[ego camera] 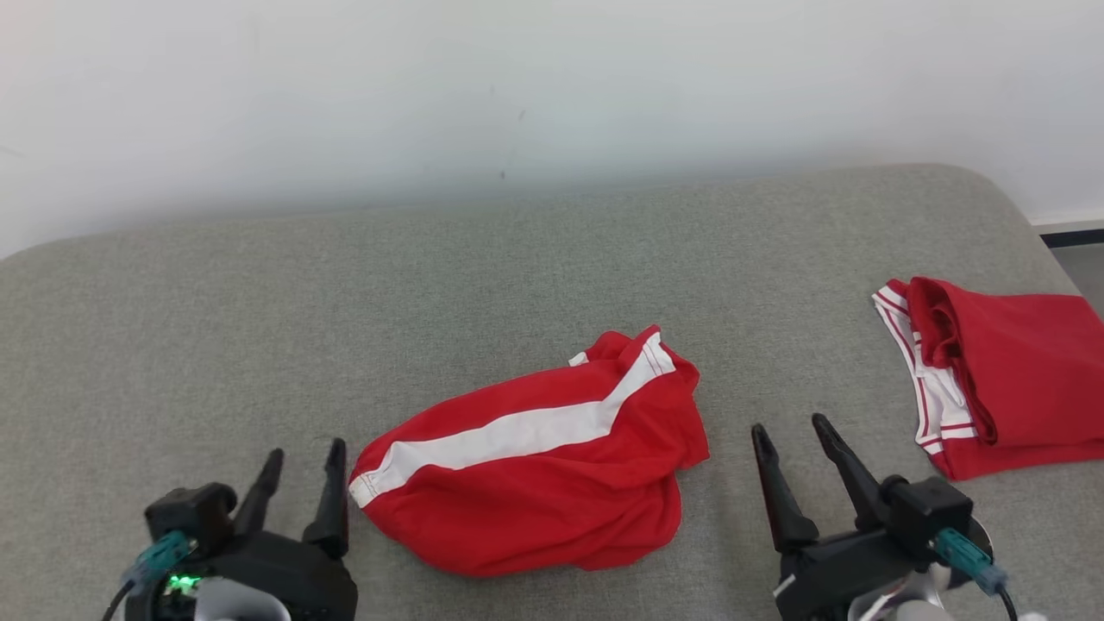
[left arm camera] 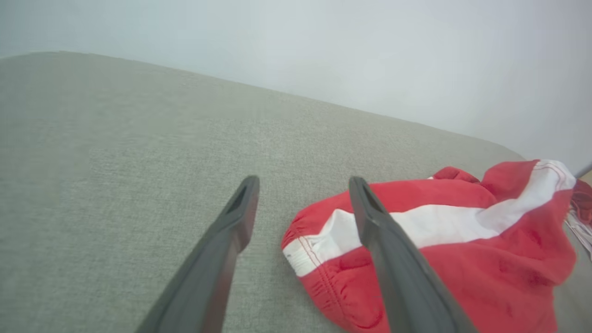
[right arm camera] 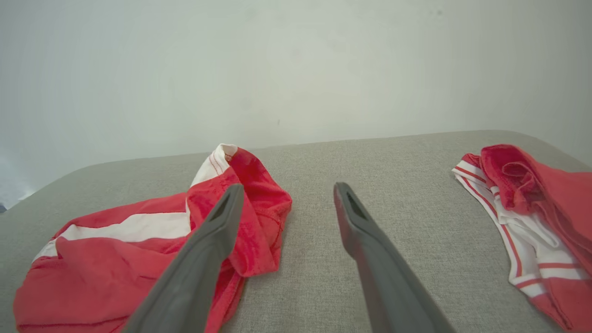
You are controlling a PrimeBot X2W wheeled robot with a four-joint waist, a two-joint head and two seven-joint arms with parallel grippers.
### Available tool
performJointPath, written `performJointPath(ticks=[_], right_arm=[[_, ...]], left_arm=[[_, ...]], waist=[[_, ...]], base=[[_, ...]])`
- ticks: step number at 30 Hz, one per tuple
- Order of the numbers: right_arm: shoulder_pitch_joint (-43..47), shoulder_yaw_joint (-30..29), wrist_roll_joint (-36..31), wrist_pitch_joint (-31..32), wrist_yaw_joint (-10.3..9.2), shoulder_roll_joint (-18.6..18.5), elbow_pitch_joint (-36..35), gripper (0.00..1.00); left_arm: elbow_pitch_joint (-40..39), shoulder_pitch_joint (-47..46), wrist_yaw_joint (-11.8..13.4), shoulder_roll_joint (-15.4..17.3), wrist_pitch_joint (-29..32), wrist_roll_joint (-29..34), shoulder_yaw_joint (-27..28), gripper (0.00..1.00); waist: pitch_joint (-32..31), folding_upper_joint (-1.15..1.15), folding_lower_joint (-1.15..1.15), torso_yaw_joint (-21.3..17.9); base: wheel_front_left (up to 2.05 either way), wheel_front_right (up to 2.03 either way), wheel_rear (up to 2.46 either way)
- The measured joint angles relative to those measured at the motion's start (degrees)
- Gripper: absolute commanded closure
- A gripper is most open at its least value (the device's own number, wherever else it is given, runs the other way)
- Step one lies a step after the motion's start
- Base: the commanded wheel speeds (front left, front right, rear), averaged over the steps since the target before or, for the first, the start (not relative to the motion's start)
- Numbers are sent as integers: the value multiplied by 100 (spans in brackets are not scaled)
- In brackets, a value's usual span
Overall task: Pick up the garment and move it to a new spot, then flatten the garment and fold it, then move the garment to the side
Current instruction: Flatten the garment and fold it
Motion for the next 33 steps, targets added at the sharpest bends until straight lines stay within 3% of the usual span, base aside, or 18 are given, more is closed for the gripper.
performJointPath(ticks=[4,10,14,21,29,30,32,33], right_arm=[[-342,230,101,283,1,-78,125,0],[-1095,465,424,1079,1,-198,528,0],[-1519,692,731,1618,1,-243,825,0],[-1908,973,1177,2043,1,-326,1165,0],[-2198,1459,1608,2140,0,-378,1421,0],[-2234,1508,1629,2126,1,-387,1438,41],[-2262,1584,1648,2016,1,-409,1467,100],[-2261,1599,1686,1959,0,-415,1473,100]], left_arm=[[-822,555,30,-210,0,788,838,0],[-1527,1378,-379,-705,0,1804,1777,0],[-1668,1738,-637,-1070,-1,2160,2239,0],[-1603,2020,-1067,-1483,-1,2549,2662,0],[-1480,2021,-1329,-1708,-1,2818,2892,0],[-1470,2020,-1357,-1725,-1,2836,2918,0],[-1455,2019,-1389,-1751,-1,2864,2962,0],[-1448,2019,-1424,-1760,0,2867,2981,0]], waist=[[25,0,0,44],[69,0,0,129],[86,0,0,233],[88,0,0,449],[101,0,0,631],[102,0,0,642],[96,0,0,655],[92,0,0,655]], base=[[0,0,0],[0,0,0],[0,0,0],[0,0,0],[0,0,0],[0,0,0],[0,0,0],[0,0,0]])
